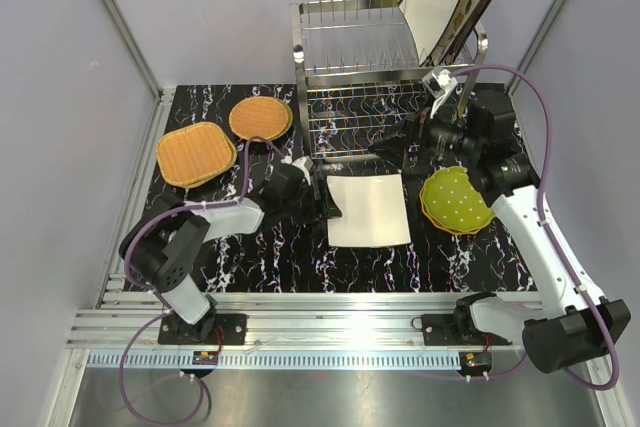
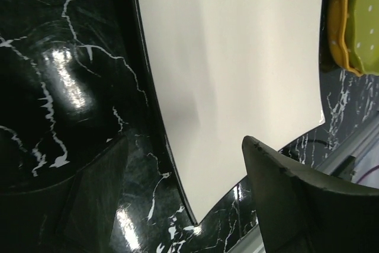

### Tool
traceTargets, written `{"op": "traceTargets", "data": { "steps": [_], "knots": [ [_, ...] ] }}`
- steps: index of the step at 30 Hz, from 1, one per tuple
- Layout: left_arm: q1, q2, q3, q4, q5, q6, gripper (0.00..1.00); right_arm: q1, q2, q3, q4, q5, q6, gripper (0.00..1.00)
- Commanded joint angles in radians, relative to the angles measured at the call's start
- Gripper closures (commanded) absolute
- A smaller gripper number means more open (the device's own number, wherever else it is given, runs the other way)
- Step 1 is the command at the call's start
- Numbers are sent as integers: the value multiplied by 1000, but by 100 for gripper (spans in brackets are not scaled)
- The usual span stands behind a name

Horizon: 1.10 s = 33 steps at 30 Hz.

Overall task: Unload the plates from the dish rack
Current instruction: Place the plate on the table, then grab a plate with the right arm

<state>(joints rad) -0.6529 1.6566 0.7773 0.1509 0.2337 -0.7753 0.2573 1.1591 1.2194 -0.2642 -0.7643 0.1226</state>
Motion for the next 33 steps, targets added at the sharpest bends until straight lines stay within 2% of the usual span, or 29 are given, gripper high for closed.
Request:
{"op": "traceTargets", "data": {
  "steps": [1,8,10,14,17,23,33],
  "knots": [
    [-4,-86,28,-68,-92,96,19,-9,14,90,-15,72,-17,1],
    [-4,-274,8,-169,-217,200,18,-9,48,253,-20,351,-3,0],
    [-2,-348,13,-227,-259,238,14,-9,66,305,-10,445,3,1],
    [-2,-480,23,-332,-399,297,1,-9,117,402,-3,583,18,0],
    [7,-589,40,-443,-500,337,1,-9,168,492,-30,664,34,0],
    [25,-783,60,-557,-628,360,1,-10,276,672,-104,793,84,0],
    [32,-994,22,-671,-703,283,1,-10,404,830,-165,967,127,5]
  ]
}}
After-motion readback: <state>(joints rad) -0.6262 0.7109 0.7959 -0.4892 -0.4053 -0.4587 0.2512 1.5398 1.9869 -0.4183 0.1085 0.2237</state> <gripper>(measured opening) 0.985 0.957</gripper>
